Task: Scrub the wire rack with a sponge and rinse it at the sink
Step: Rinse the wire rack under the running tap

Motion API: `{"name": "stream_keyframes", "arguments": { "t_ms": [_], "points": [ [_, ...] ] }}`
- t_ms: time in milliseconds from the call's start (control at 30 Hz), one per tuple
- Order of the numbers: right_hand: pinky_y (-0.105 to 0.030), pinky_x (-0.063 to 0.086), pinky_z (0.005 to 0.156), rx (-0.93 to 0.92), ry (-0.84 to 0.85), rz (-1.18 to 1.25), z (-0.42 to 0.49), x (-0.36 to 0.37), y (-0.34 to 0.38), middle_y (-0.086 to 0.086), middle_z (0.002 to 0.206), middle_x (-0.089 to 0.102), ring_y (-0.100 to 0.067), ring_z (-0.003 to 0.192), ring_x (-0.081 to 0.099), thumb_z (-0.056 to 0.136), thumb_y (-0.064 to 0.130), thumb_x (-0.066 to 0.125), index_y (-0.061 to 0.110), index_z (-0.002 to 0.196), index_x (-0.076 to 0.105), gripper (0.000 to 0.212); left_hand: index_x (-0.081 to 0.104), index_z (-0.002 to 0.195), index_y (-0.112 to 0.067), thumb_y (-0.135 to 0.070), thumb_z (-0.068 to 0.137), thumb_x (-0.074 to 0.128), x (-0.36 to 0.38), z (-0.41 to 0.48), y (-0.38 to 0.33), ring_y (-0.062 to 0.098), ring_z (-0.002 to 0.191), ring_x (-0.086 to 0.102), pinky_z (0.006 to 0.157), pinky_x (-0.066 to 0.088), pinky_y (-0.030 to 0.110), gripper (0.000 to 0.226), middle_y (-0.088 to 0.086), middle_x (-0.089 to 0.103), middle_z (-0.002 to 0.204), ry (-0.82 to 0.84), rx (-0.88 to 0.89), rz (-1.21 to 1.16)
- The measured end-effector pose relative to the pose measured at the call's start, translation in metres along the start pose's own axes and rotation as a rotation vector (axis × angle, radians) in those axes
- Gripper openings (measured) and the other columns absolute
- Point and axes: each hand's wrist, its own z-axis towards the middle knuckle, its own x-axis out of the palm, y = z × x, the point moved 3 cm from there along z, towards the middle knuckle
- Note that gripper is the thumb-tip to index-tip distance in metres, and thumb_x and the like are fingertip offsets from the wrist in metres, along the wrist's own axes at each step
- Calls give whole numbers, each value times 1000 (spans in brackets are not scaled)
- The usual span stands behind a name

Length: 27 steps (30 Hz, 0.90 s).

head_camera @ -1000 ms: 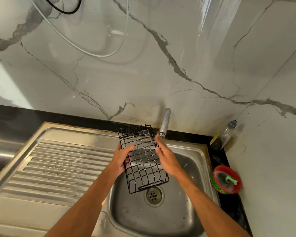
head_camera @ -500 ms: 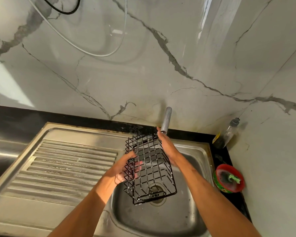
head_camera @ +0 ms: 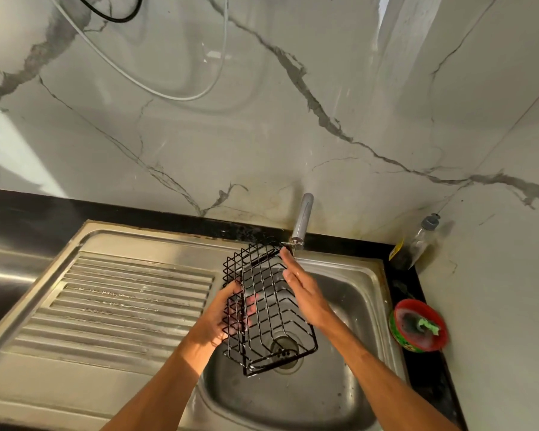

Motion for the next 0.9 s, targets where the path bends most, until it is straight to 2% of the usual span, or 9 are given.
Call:
{"name": "stream_keyframes", "arguments": {
  "t_ms": [67, 133, 233, 333, 500, 600, 700, 800, 900],
  "points": [
    [-18, 24, 118, 25, -89, 44, -4, -5, -3, 25, 151, 36, 17, 135, 30, 105, 15, 46, 25, 147, 45, 44, 52, 119, 2, -40, 83, 74, -2, 1, 4, 24, 62, 69, 44, 54, 30, 60, 17, 68, 93, -46, 4, -13],
    [-27, 27, 119, 93, -164, 32, -2, -10, -8, 14, 154, 39, 4, 140, 34, 103, 13, 49, 22, 142, 51, 41, 59, 110, -1, -46, 73, 83, -4, 2, 6, 28, 73, 69, 55, 57, 37, 64, 19, 68, 101, -93, 17, -13],
    [-26, 39, 110, 254, -125, 211, 3, -11, -11, 9, 158, 32, -15, 143, 37, 103, 18, 49, 25, 152, 35, 51, 57, 114, -3, -43, 84, 71, -2, -1, 6, 35, 87, 70, 67, 58, 42, 52, 27, 69, 117, -107, 30, -53],
    [-30, 60, 81, 413, -103, 660, 10, -13, -6, -11, 136, 62, -27, 112, 68, 105, 10, 44, 12, 143, 45, 39, 64, 105, 0, -37, 92, 57, 9, -3, 3, 36, 90, 70, 73, 58, 44, 40, 26, 69, 110, -61, 8, -114],
    [-28, 62, 64, 574, -148, 922, 31, -20, 6, -20, 91, 73, -23, 73, 75, 103, -5, 35, -11, 120, 56, 28, 76, 87, -1, -45, 80, 60, 39, -8, 8, 43, 91, 69, 98, 45, 50, 47, 25, 71, 97, 42, -36, -143],
    [-25, 59, 53, 658, -250, 970, 40, -22, 6, -21, 85, 68, -21, 59, 71, 101, -6, 38, -11, 100, 58, 21, 70, 92, -1, -48, 78, 66, 47, -8, 26, 45, 112, 57, 109, 35, 66, 49, 25, 65, 97, -52, -88, -343],
    [-27, 58, 55, 708, -349, 983, 48, -23, 1, -20, 64, 67, -21, 44, 68, 102, -5, 35, -12, 89, 54, 24, 67, 108, -3, -53, 77, 75, 56, -12, 30, 41, 104, 56, 104, 42, 62, 60, 19, 58, 106, -60, -56, -451],
    [-28, 52, 38, 729, -418, 1019, 48, -26, 4, -24, 78, 63, -23, 41, 67, 104, -5, 31, -14, 88, 50, 26, 47, 146, -11, -55, 75, 78, 61, -18, 29, 40, 112, 48, 104, 40, 59, 89, 20, 46, 135, -25, -91, -468],
    [-29, 51, 36, 747, -460, 1076, 47, -28, 7, -27, 89, 63, -27, 43, 67, 105, -4, 27, -11, 90, 47, 27, 56, 135, -9, -54, 74, 77, 62, -19, 26, 43, 120, 50, 101, 43, 62, 79, 22, 48, 140, 2, -113, -491]
  ]
}}
